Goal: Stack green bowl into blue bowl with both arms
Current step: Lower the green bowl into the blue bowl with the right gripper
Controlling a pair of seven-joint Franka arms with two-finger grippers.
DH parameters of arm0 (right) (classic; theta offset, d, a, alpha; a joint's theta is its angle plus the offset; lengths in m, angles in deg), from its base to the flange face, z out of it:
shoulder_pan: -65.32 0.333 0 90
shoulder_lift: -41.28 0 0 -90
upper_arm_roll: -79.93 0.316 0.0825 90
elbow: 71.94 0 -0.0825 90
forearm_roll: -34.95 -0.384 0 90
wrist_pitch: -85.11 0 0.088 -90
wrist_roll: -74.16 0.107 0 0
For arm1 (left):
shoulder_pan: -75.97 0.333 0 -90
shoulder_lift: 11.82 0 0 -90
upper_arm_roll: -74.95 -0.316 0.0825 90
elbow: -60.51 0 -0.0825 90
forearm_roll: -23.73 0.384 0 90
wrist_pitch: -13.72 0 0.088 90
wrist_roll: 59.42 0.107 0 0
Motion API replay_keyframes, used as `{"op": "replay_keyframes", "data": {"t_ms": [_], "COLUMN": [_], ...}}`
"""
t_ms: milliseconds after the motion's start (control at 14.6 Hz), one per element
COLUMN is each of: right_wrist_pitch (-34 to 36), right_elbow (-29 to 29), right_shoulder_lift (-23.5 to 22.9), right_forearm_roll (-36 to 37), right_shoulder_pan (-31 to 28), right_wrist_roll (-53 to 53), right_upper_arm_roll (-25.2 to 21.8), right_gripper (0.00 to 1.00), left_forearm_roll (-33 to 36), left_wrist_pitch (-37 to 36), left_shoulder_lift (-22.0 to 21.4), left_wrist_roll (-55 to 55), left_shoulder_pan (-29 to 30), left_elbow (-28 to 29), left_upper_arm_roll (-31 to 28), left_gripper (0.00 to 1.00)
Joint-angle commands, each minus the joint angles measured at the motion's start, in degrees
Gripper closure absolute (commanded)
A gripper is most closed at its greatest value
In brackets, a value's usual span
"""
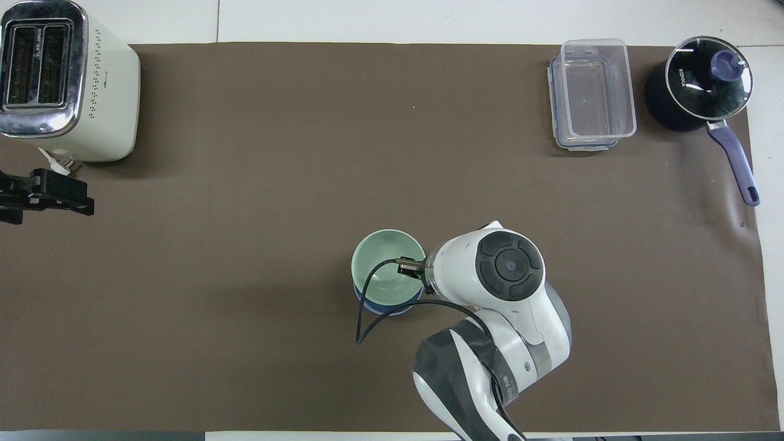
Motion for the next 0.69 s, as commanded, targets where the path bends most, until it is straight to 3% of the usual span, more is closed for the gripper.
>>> {"op": "replay_keyframes", "data": {"t_ms": [0,617], "right_wrist_pitch": [-2.31,-0.03], "right_elbow": [-2.63,-3.95], "right_shoulder_lift": [1.97,2.32], "right_forearm_roll": [-0.95,-0.25], "right_shoulder_pan": [0.50,1.20], "right_wrist_roll": [-0.65,-1.35], "right_upper_arm_roll": [-0.26,-0.26], "right_gripper": [1.00,1.00], "left_forearm_roll": [0.51,1.11], "left_wrist_pitch": [-2.98,0.44], "left_shoulder_lift": [0.51,-0.02], "left_wrist_roll": [0.92,1.01], "left_shoulder_pan": [0.27,0.09], "left_elbow": [-1.61,-1.79], "left_upper_arm_roll": [0.37,0.55], "left_gripper": [0.00,0.00]}}
